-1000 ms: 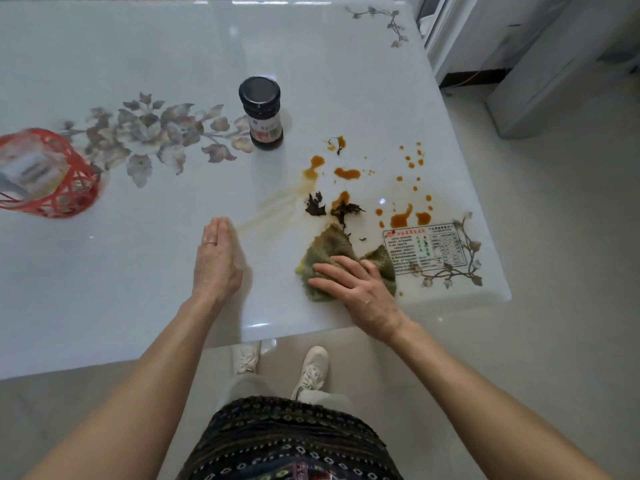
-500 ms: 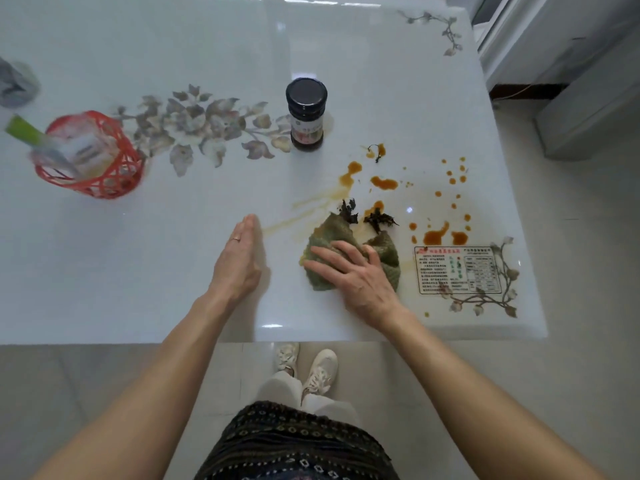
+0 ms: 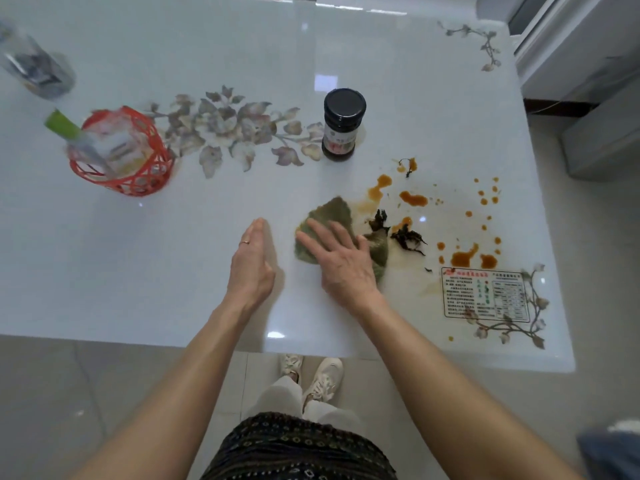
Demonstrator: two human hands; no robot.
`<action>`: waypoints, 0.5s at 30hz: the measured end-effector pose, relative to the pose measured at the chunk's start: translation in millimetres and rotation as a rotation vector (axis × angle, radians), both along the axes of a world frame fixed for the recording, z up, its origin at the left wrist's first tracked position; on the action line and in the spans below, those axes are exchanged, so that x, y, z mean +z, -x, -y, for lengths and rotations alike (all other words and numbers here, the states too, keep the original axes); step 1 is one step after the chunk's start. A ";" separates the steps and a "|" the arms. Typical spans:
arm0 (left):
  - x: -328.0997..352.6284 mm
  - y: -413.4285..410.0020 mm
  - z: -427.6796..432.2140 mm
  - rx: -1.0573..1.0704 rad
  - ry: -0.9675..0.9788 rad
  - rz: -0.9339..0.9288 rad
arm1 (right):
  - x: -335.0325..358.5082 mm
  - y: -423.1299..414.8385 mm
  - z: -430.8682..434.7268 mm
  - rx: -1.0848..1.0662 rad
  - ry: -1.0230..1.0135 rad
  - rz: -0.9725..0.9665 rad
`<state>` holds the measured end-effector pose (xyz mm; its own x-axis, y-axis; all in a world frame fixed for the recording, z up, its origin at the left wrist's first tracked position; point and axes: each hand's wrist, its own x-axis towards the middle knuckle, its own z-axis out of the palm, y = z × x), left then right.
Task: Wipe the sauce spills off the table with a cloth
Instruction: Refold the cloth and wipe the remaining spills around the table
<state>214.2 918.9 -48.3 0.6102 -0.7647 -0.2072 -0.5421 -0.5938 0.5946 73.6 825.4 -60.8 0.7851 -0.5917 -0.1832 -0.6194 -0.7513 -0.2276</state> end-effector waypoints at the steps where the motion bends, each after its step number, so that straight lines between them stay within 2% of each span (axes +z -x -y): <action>1: -0.2 0.1 -0.3 0.022 0.011 -0.017 | 1.5 4.3 5.5 -0.076 0.010 -0.005; 5: -0.9 -4.1 -1.7 0.135 0.083 -0.145 | 0.3 9.9 -1.3 -0.246 0.031 0.106; 7: -2.6 -6.5 -1.4 0.202 0.134 -0.209 | -0.1 -1.4 -17.1 -0.203 0.064 0.236; 9: -3.1 -8.8 -1.3 0.246 0.154 -0.208 | -1.6 -20.8 -35.1 -0.062 0.050 0.278; 12: -0.4 -10.0 -3.2 0.261 0.131 -0.124 | -7.1 -40.8 -47.1 0.136 0.032 0.155; 15: 2.0 -10.4 -5.1 0.203 0.055 0.053 | -9.4 -42.2 -19.5 0.076 0.034 0.034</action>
<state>224.7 924.0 -46.3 0.7619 -0.6340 -0.1327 -0.4456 -0.6617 0.6029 115.8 844.9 -70.2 0.8331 -0.5361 -0.1365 -0.5531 -0.8033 -0.2207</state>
